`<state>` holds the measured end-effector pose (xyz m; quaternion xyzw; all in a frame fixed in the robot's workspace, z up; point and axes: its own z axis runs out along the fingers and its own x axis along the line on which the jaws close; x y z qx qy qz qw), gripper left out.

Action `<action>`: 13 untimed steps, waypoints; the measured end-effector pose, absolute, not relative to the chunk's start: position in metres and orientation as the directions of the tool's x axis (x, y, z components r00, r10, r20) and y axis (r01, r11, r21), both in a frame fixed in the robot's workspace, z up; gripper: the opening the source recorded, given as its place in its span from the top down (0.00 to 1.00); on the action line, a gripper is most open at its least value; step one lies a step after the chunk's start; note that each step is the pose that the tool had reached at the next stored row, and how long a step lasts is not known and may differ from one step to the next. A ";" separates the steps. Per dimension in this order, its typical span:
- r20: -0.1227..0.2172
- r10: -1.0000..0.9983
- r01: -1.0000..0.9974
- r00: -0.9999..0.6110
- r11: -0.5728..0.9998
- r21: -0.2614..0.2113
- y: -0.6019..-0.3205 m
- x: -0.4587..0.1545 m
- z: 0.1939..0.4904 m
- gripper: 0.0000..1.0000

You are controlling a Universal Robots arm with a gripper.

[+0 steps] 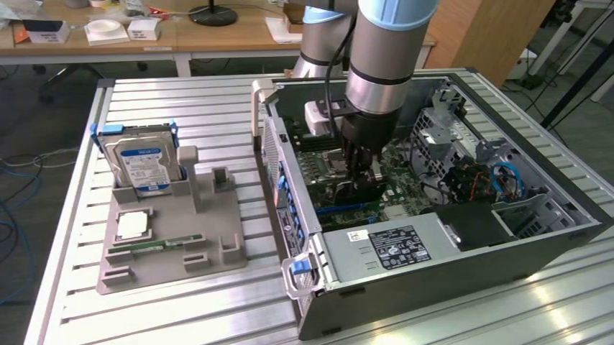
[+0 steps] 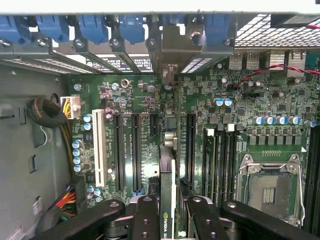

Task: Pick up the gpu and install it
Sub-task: 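Insert the gpu into the slot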

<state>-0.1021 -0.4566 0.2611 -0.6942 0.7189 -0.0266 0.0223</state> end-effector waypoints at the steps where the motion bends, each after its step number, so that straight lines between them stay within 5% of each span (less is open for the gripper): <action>1: 0.005 -0.999 -0.997 -0.035 0.035 -0.069 -0.457 -0.102 0.261 0.74; 13: 0.004 -0.999 -0.997 -0.035 0.035 -0.070 -0.456 -0.105 0.259 0.74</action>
